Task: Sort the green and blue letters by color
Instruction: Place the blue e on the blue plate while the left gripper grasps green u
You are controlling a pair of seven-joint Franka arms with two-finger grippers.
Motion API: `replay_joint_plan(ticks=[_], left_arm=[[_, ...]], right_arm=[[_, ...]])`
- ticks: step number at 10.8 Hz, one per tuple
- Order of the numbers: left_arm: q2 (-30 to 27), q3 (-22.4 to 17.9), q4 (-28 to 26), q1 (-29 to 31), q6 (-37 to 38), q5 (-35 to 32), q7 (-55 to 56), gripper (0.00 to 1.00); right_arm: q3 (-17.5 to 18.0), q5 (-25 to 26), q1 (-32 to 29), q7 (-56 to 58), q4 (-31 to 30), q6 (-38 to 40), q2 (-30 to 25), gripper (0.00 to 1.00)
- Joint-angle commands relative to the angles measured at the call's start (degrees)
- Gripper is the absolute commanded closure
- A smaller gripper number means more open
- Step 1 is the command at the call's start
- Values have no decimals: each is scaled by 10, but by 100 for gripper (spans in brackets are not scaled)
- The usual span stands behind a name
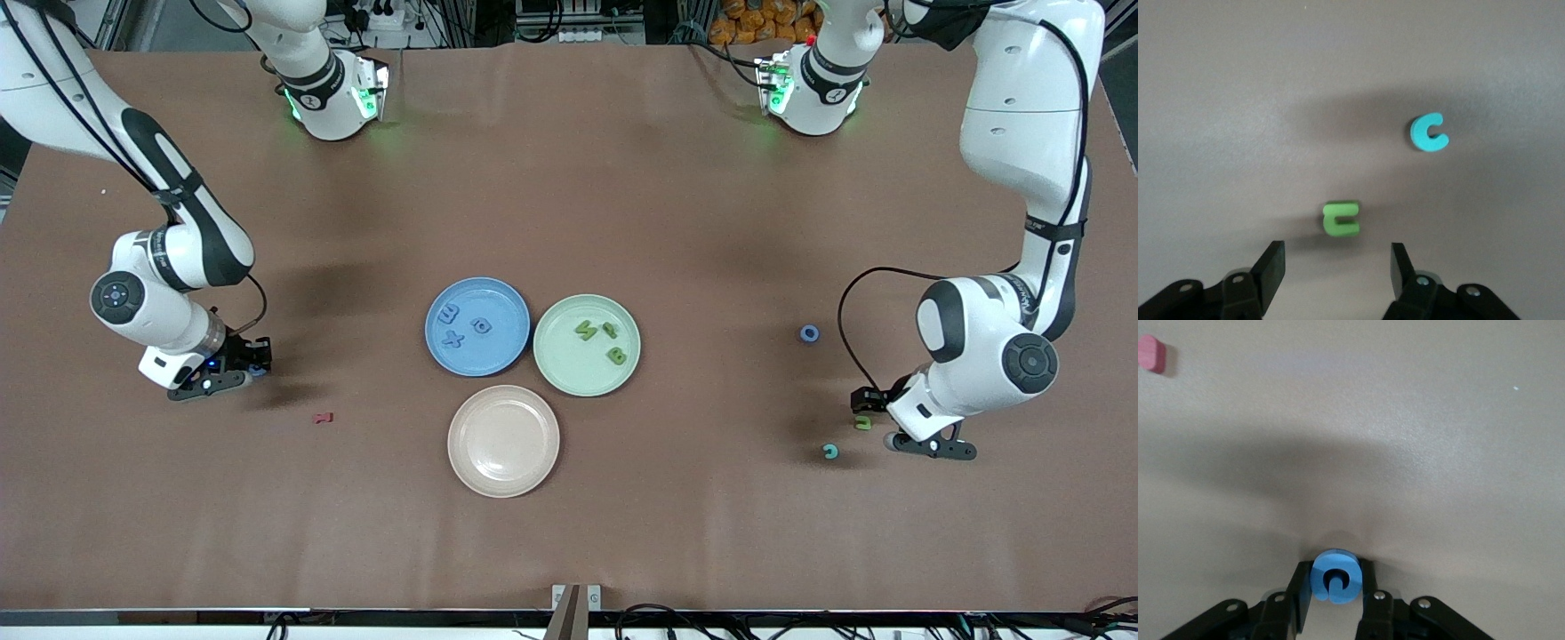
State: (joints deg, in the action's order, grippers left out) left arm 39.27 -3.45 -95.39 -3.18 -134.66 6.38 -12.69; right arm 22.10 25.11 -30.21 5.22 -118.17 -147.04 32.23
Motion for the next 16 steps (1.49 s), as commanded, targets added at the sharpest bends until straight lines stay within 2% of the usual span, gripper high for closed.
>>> replay_joint_plan(ticks=[1, 4, 6, 7, 9, 10, 12, 13, 16], left_arm=[[18, -8, 17, -10, -24, 14, 36, 28], [27, -8, 21, -19, -41, 7, 66, 30], [29, -8, 21, -20, -47, 9, 75, 32], [35, -9, 21, -19, -59, 10, 74, 32], [35, -8, 18, -20, -82, 8, 70, 34], [35, -8, 17, -20, -82, 8, 68, 38], [35, -8, 16, -21, -83, 7, 67, 39], [35, -9, 14, -20, -83, 7, 66, 39], [32, -8, 3, -21, -83, 7, 66, 39]], right_arm=[[3, 13, 34, -28, 20, 6, 3, 100], [3, 9, 99, -112, 46, 51, 6, 100], [19, 8, 119, -171, 46, 61, 4, 100], [41, 8, 119, -208, 48, 81, 4, 100], [106, 8, 117, -314, 49, 132, 3, 100], [140, 8, 117, -372, 52, 154, 3, 100], [198, -10, 122, -475, 55, 175, 5, 100], [216, -29, 131, -511, 56, 179, 5, 100], [219, -83, 204, -622, 77, 182, 6, 100]])
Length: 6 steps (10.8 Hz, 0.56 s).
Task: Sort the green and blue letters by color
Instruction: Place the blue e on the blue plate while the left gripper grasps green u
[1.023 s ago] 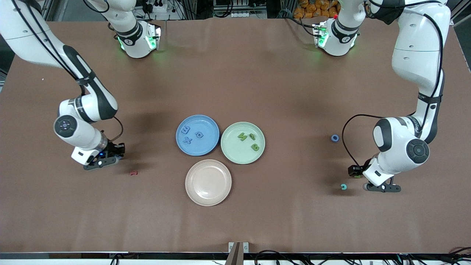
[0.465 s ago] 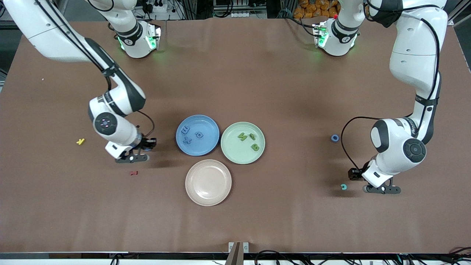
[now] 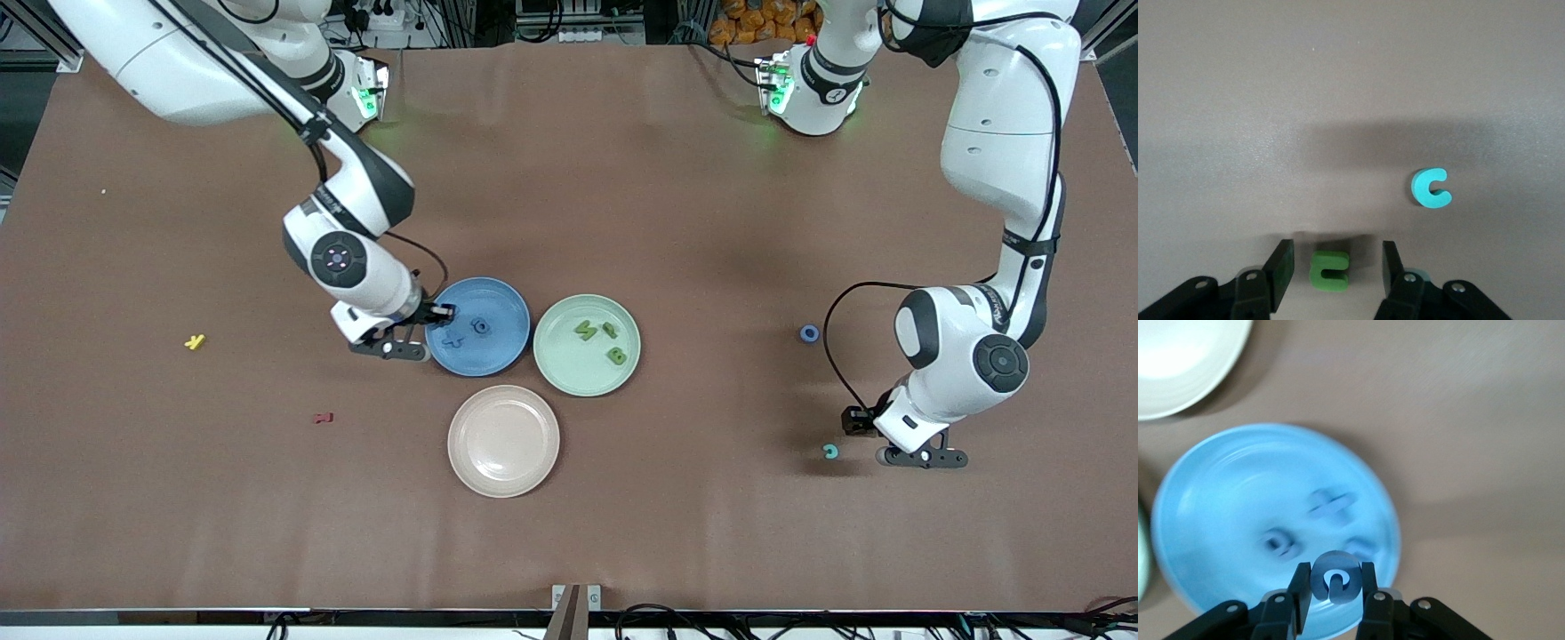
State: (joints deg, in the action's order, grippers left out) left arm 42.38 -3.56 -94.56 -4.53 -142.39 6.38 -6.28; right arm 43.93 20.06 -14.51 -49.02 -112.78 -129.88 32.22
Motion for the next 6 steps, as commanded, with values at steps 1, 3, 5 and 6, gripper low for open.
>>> replay_joint_plan(ticks=[1, 3, 5, 6], left_arm=[[1, -7, -11, -7, -5, 6, 2, 39], [0, -7, -14, -7, -5, 6, 1, 39], [-2, -7, -18, -7, -5, 6, 1, 43], [-2, -7, -20, -7, -5, 6, 1, 50]], right_arm=[[-2, -34, 75, -122, 32, 9, 8, 100], [-4, -35, 102, -167, 49, 9, 21, 100], [-4, -35, 102, -168, 54, 10, 28, 14], [-4, -34, 102, -165, 54, 10, 28, 0]])
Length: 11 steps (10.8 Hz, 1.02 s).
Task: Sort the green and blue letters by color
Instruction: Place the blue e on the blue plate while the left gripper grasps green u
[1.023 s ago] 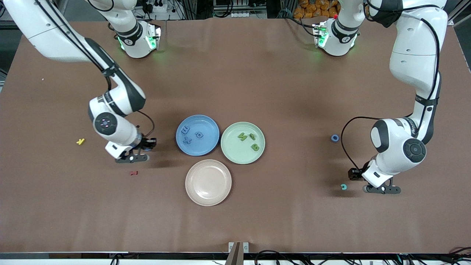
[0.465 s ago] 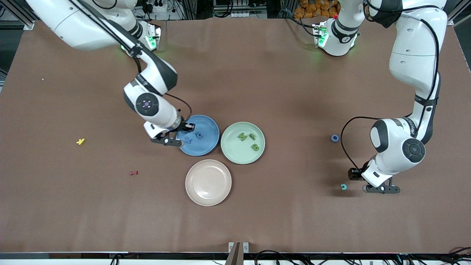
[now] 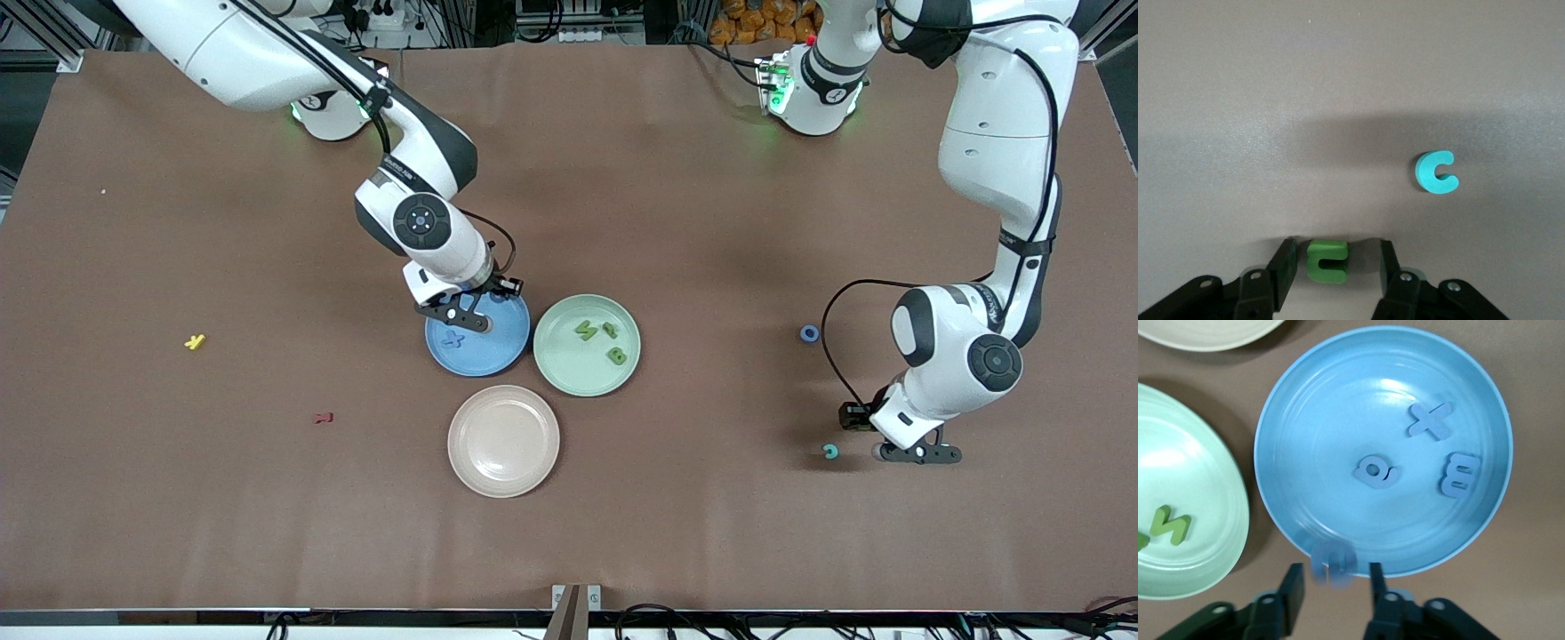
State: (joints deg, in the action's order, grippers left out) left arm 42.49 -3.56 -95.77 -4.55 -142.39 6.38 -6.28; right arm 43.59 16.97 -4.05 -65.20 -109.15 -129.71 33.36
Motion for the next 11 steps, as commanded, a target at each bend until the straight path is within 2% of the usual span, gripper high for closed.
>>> replay_joint_plan(ticks=[1, 3, 4, 7, 8, 11], left_arm=[[-3, -7, -9, -7, -5, 6, 0, 57], [-3, -10, -9, -7, -5, 6, -8, 80], [-3, -10, -9, -7, -5, 6, -18, 98], [-15, -9, -7, -8, 3, 6, -21, 100], [-26, -7, -6, -17, 20, 6, -15, 100], [-71, -4, -5, -59, 84, 6, 29, 100]], right_arm=[[-1, -3, -3, -3, 18, 9, 16, 0], [-2, 1, -3, 1, 18, 9, 16, 0], [-2, 3, -7, 3, 18, 9, 16, 0], [-2, 3, -37, 43, 35, 24, 14, 0], [-2, 3, -61, 106, 56, 52, 14, 0], [-1, 3, -128, 228, 81, 61, 14, 0]])
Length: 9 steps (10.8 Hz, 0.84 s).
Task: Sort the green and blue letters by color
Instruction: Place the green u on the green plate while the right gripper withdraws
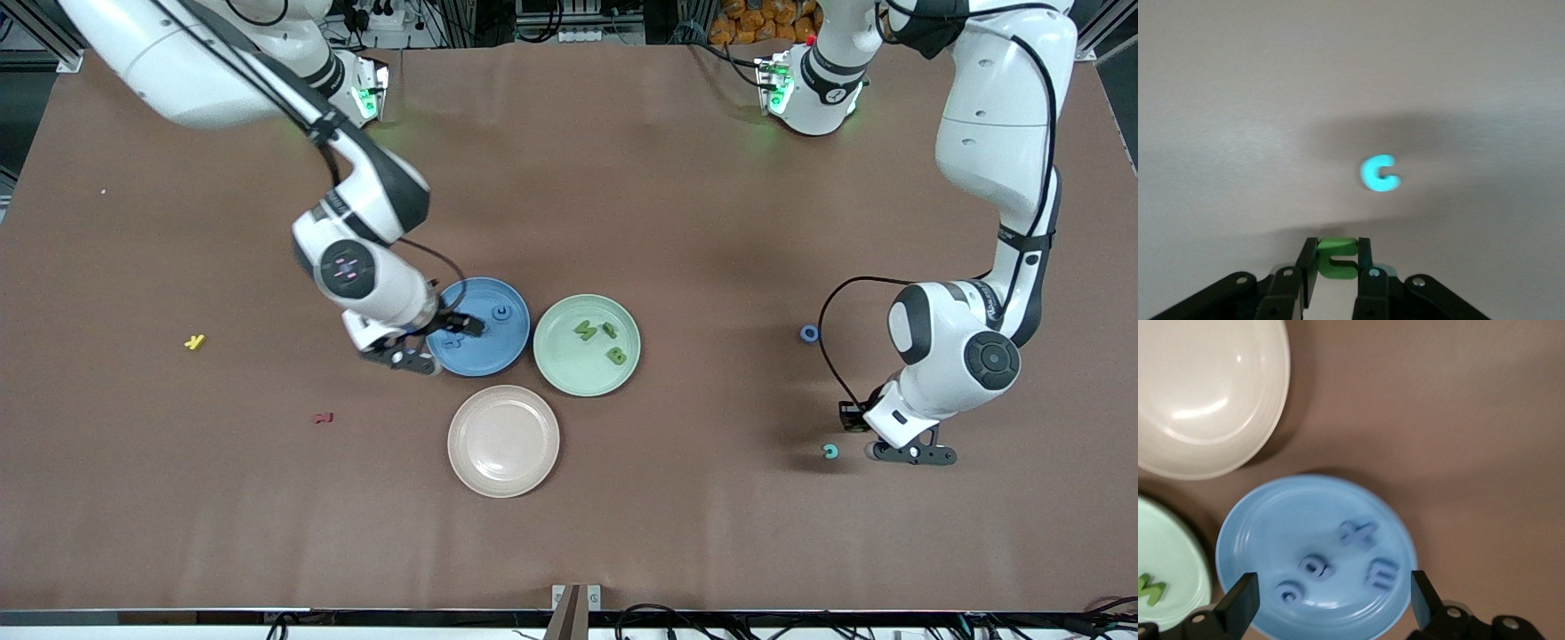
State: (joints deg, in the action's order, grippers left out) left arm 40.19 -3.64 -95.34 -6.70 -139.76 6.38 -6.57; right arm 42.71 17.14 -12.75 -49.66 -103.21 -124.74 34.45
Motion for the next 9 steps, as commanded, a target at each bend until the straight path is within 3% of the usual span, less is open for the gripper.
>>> replay_joint_plan(ticks=[1, 2, 3, 5, 8, 9], left_arm=[[-61, -3, -8, -60, 81, 7, 45, 100], [-68, -3, -9, -84, 90, 7, 73, 100], [-75, -3, -9, -113, 98, 7, 116, 100], [-81, -2, -4, -182, 104, 10, 291, 100], [-81, 52, 16, -225, 104, 6, 432, 100], [-77, 71, 21, -230, 104, 6, 463, 100]], right_arm=[[8, 2, -64, 110, 27, 12, 2, 0], [-23, -5, -54, 158, 31, 6, -25, 0], [-79, -12, -16, 175, 39, 13, -28, 0], [-117, -17, 1, 207, 52, 51, -52, 0], [-237, -123, 67, 322, 52, 58, -105, 0], [-254, -151, 70, 359, 43, 65, -130, 0]])
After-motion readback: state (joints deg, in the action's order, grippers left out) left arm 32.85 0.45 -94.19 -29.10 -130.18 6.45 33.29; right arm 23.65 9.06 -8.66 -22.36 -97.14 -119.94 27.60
